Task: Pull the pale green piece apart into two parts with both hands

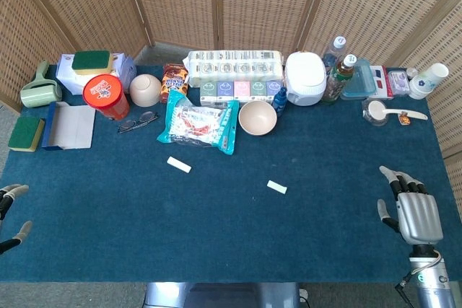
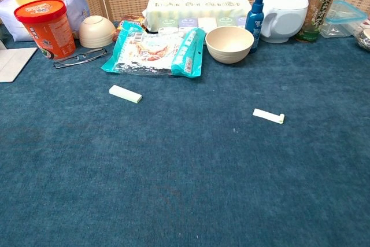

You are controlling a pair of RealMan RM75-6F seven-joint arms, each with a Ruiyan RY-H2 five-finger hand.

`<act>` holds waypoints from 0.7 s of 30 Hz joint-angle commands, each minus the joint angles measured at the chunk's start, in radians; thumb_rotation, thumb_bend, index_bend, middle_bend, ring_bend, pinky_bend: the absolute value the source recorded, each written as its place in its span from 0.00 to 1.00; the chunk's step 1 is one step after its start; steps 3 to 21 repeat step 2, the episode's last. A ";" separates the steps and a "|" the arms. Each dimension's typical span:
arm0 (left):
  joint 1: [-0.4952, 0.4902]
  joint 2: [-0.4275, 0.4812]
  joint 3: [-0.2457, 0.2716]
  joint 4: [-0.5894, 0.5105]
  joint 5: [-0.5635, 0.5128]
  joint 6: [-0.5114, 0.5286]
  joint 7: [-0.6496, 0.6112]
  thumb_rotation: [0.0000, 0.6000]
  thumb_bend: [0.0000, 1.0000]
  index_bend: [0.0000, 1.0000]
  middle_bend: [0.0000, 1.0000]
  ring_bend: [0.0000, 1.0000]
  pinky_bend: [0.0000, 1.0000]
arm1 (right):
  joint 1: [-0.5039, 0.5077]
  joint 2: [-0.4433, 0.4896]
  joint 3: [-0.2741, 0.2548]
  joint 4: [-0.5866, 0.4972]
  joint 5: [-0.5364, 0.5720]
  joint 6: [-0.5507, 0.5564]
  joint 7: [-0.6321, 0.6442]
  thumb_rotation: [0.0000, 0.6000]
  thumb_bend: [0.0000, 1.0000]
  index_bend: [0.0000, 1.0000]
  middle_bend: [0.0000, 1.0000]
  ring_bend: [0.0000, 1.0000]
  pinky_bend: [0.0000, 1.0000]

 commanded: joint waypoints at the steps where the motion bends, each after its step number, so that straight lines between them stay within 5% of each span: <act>1: 0.003 0.001 -0.005 -0.001 0.000 -0.011 0.000 1.00 0.26 0.22 0.24 0.31 0.51 | -0.003 0.002 0.002 0.000 -0.002 -0.001 0.002 1.00 0.47 0.16 0.27 0.21 0.28; 21: 0.003 0.000 -0.006 -0.001 -0.001 -0.018 0.001 1.00 0.26 0.22 0.24 0.31 0.51 | -0.005 0.003 0.003 -0.001 -0.003 -0.002 0.004 1.00 0.47 0.16 0.27 0.21 0.28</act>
